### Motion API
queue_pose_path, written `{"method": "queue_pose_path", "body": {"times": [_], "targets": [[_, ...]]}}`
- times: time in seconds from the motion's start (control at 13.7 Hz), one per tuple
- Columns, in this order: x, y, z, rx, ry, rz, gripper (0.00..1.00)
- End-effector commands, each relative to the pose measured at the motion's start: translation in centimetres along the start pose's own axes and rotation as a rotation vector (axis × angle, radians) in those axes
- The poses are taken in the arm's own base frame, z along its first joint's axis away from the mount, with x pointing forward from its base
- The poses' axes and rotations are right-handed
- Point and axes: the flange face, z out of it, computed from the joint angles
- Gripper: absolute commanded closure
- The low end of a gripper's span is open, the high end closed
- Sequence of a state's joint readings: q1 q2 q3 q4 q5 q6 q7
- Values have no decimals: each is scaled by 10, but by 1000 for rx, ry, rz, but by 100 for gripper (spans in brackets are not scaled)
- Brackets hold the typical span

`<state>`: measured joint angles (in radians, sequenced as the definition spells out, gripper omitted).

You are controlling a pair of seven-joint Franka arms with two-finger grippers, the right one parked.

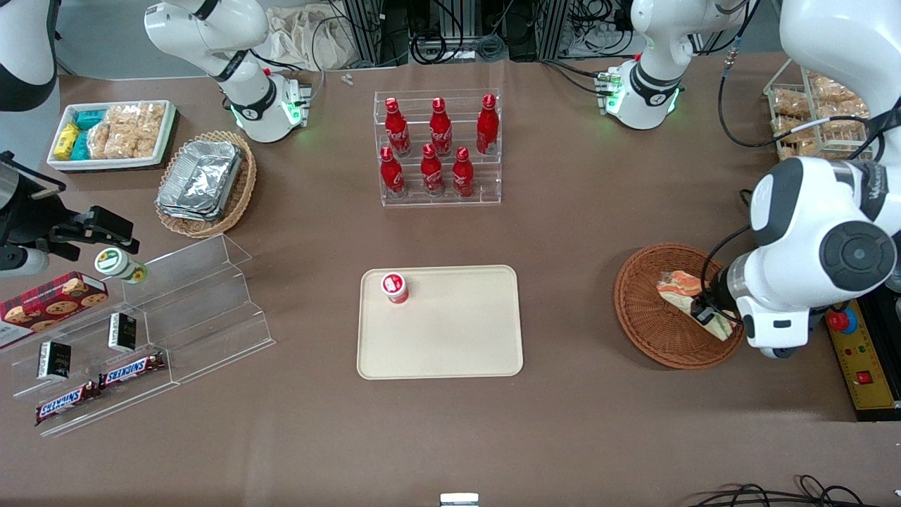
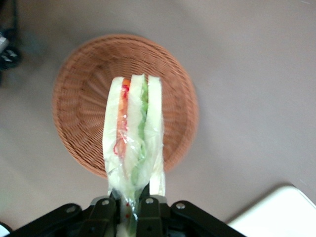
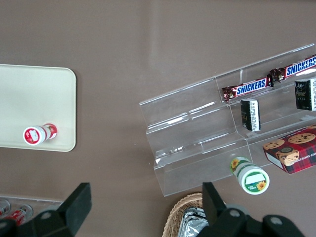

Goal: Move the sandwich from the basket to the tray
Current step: 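Carry the sandwich over to the cream tray with the left gripper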

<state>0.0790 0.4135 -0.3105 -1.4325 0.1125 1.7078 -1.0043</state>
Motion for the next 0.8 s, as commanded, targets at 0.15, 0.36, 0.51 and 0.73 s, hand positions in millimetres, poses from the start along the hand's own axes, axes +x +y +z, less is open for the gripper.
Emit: {"method": "queue_pose_path", "body": {"times": [0.15, 0.36, 0.51, 0.73], "targets": [[-69, 56, -5, -67, -62, 204, 100], [-113, 102, 13, -143, -16, 366, 100], [-140, 129, 47, -124, 17, 528, 100], [-170, 156, 87, -150, 4, 594, 100]]}}
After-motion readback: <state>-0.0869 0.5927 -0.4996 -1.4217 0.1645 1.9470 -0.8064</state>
